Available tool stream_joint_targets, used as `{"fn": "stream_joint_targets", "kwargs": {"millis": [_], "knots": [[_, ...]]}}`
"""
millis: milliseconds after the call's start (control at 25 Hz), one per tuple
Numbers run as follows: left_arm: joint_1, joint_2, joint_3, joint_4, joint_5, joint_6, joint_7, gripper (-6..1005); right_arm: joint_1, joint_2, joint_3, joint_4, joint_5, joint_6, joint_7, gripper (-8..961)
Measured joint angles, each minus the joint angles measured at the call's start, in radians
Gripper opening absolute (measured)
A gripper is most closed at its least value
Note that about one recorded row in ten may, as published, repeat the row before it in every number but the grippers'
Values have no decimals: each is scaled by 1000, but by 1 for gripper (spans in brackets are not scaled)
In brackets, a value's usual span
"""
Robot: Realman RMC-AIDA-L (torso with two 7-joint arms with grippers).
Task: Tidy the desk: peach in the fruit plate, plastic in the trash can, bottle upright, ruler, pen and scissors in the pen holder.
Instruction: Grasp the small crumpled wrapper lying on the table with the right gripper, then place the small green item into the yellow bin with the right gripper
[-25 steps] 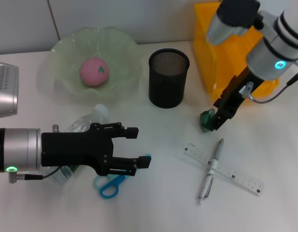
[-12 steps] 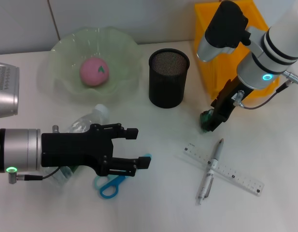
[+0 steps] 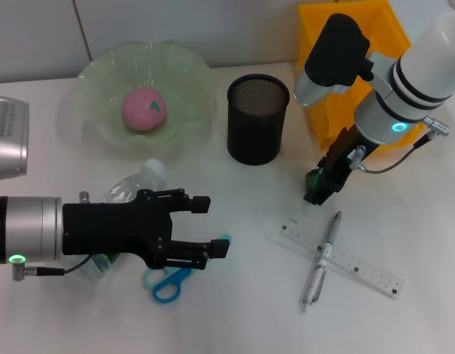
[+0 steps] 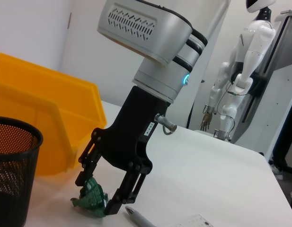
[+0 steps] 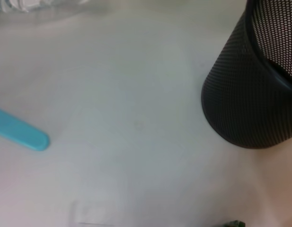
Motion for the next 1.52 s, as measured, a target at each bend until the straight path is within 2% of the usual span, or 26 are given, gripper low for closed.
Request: {"fn": "stream_joint_targets", "kwargs": {"millis": [520, 720, 920, 1000, 1160, 1240, 1280, 1360, 1400, 1440, 1520], "knots": [[-3, 0, 2, 0, 0, 0, 0, 853, -8, 2, 0, 19, 20, 17, -8, 725], [-3, 0, 6, 0, 0, 0, 0, 853, -12, 3, 0, 14, 27, 15, -7, 611], [-3, 0, 8, 0, 0, 0, -1, 853, -13, 3, 4, -3, 34, -3, -4, 392], [-3, 0, 8, 0, 0, 0, -1, 853, -15, 3, 5, -11, 42, -9, -3, 345], [-2, 1, 8, 0, -1, 0, -1, 852, -40, 3, 9, -85, 83, -64, -2, 260], [-3, 1, 8, 0, -1, 0, -1, 852, -70, 3, 14, -186, 106, -121, 14, 229], [-3, 1, 8, 0, -1, 0, -1, 852, -70, 3, 14, -186, 106, -121, 14, 214], [-3, 1, 8, 1, 0, 0, 1, 852, -105, 1, 17, -301, 135, -175, 36, 184], [-3, 2, 8, 2, 0, 0, 2, 852, -105, 1, 17, -301, 135, -175, 36, 184], [-3, 1, 8, 2, 0, 0, 2, 852, -124, 0, 28, -374, 142, -211, 50, 184], [-3, 2, 8, 4, 0, 0, 2, 852, -131, 0, 37, -413, 143, -231, 55, 183]]}}
